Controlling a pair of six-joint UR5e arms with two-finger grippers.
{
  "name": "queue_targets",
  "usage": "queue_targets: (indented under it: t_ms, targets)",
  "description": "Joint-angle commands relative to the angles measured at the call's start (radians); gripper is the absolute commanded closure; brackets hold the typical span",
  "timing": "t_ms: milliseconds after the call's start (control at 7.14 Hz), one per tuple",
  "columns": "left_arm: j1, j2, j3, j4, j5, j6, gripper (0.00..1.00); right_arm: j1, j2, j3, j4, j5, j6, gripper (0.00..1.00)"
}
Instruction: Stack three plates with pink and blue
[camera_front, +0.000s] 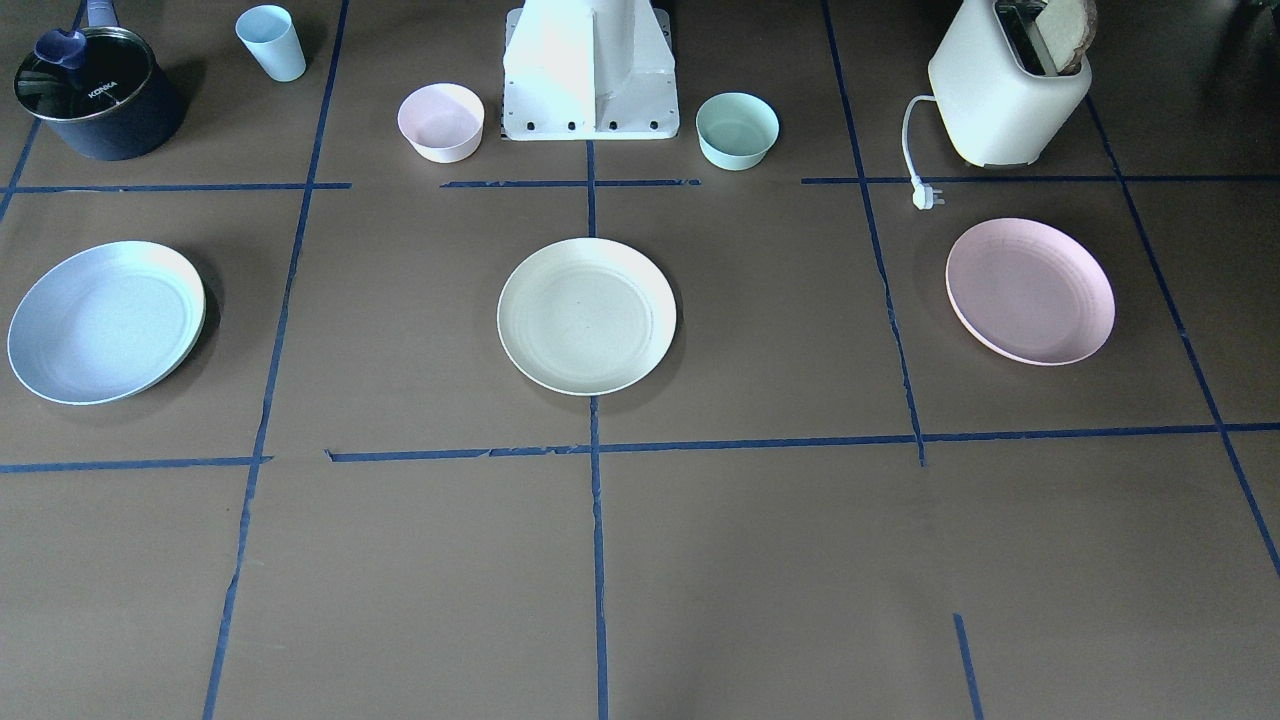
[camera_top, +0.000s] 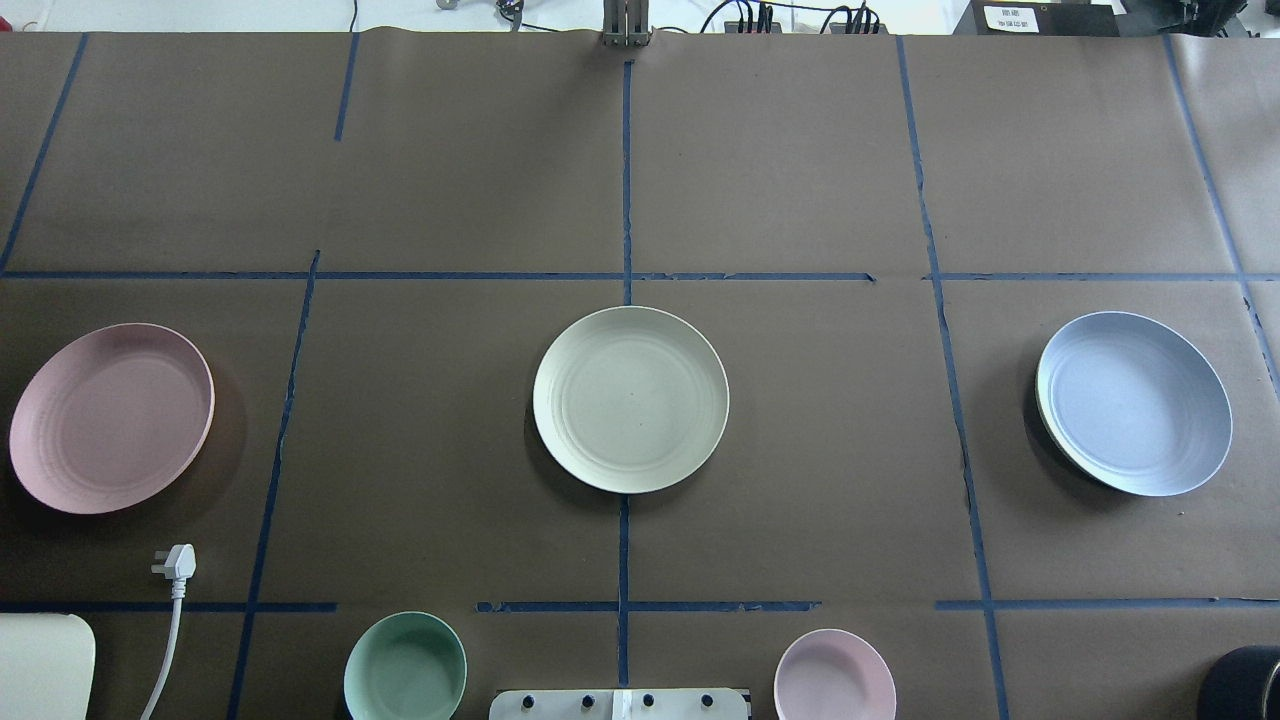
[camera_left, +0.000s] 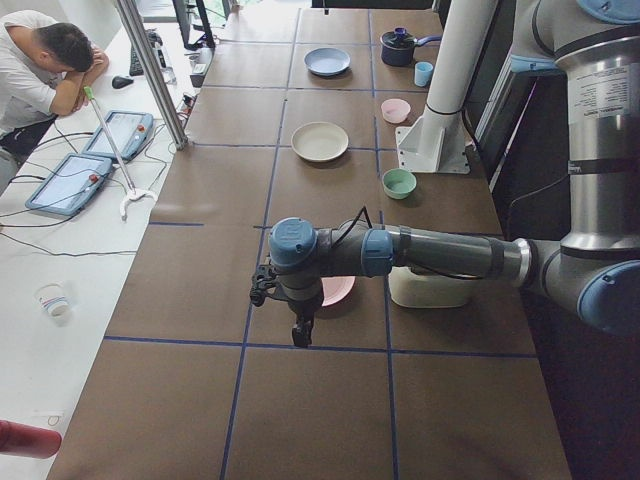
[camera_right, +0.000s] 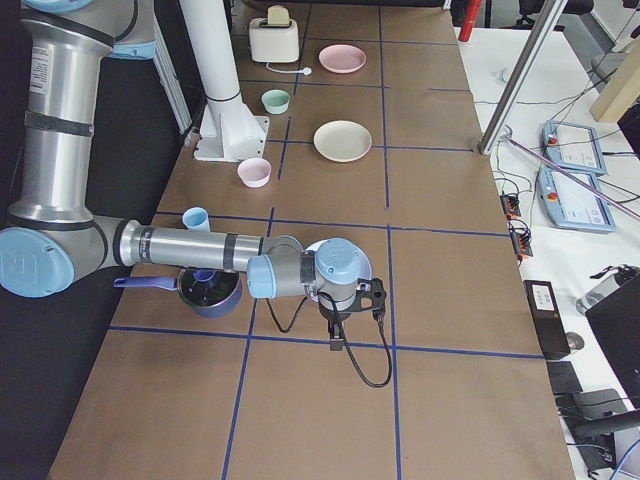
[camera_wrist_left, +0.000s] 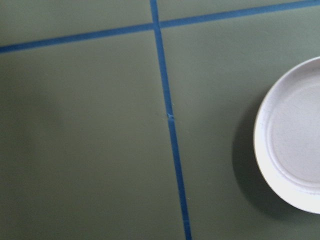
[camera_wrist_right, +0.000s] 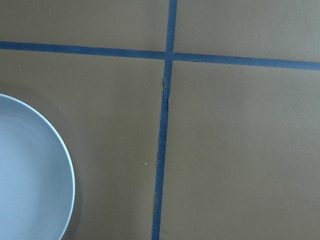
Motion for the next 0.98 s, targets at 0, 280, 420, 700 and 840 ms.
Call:
queue_targets:
  t_ms: [0, 280, 420, 700, 840]
  targets:
    - [0.001, 0.052, -0.030, -0.010, 0.001, 0.004, 0.00, 0.001, -0.004, 0.019, 0.009, -0.012, -0.010, 0.00]
    - [0.008, 0.051, -0.013, -0.009, 0.011, -0.003, 0.00, 0.003, -0.003, 0.041, -0.005, 0.011, -0.011, 0.00]
    - [0.041, 0.047, -0.027, -0.010, 0.010, -0.003, 0.00, 0.001, -0.006, 0.040, -0.002, 0.032, -0.011, 0.00]
    - [0.047, -0.091, 0.043, -0.148, 0.001, -0.006, 0.00, 0.001, -0.006, 0.038, 0.003, 0.034, -0.011, 0.00]
    - [0.049, -0.095, 0.101, -0.232, -0.002, -0.020, 0.00, 0.000, -0.006, 0.037, 0.003, 0.034, -0.011, 0.00]
